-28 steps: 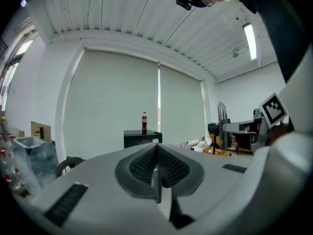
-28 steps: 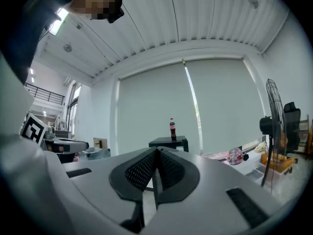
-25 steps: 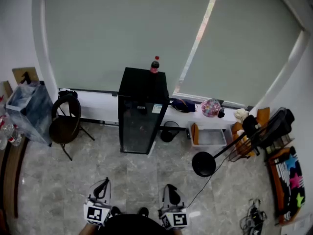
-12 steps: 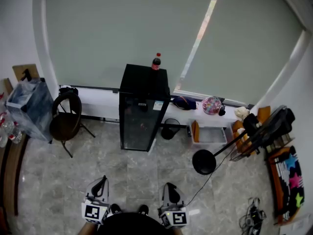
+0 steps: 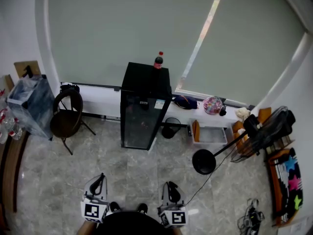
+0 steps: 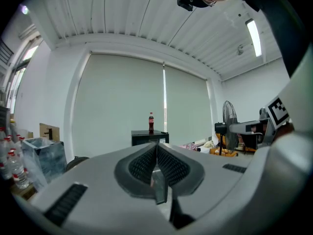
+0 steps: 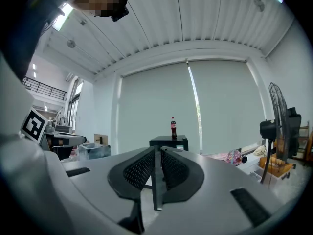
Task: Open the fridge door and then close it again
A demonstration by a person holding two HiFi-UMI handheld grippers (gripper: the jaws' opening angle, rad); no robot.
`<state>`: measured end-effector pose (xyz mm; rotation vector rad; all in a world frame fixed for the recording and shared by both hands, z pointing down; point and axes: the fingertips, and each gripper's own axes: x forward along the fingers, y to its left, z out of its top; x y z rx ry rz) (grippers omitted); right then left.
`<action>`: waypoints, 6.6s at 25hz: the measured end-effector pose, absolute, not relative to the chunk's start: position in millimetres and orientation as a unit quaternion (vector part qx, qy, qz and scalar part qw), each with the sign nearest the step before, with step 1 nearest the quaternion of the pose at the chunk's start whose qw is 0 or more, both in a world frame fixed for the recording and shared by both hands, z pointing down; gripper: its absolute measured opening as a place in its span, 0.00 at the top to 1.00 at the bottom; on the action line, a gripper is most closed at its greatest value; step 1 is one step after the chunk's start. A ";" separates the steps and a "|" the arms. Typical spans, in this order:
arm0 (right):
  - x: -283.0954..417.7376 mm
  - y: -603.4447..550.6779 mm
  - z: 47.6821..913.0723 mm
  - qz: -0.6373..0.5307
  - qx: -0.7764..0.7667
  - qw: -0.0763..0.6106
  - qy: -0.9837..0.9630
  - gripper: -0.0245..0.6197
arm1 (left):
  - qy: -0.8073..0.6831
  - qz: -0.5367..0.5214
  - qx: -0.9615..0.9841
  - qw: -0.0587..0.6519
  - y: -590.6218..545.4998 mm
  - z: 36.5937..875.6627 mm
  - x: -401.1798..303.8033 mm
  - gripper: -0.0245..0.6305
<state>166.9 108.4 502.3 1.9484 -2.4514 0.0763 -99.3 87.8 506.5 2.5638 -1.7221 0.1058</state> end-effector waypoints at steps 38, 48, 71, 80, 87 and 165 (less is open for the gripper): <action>171.8 93.4 506.6 0.059 0.612 0.006 -0.788 0.30 | -0.567 0.052 0.822 -0.012 72.9 504.4 -103.6 0.26; 155.9 96.3 503.1 0.062 0.616 0.007 -0.785 0.30 | -0.573 0.042 0.818 0.003 76.1 500.4 -132.1 0.22; 94.7 92.9 492.4 0.051 0.632 -0.003 -0.773 0.30 | -0.545 0.025 0.838 -0.002 67.4 497.0 -187.5 0.22; 102.3 45.0 493.1 0.045 0.629 -0.011 -0.776 0.30 | -0.546 0.026 0.837 0.014 25.8 507.9 -176.2 0.22; 122.0 -21.2 493.8 0.031 0.618 0.004 -0.785 0.30 | -0.548 0.038 0.835 0.009 -34.1 509.4 -155.3 0.22; 102.0 -338.4 539.6 0.092 0.562 0.089 -0.817 0.36 | -0.425 0.220 0.859 0.185 -479.8 791.6 -66.0 0.76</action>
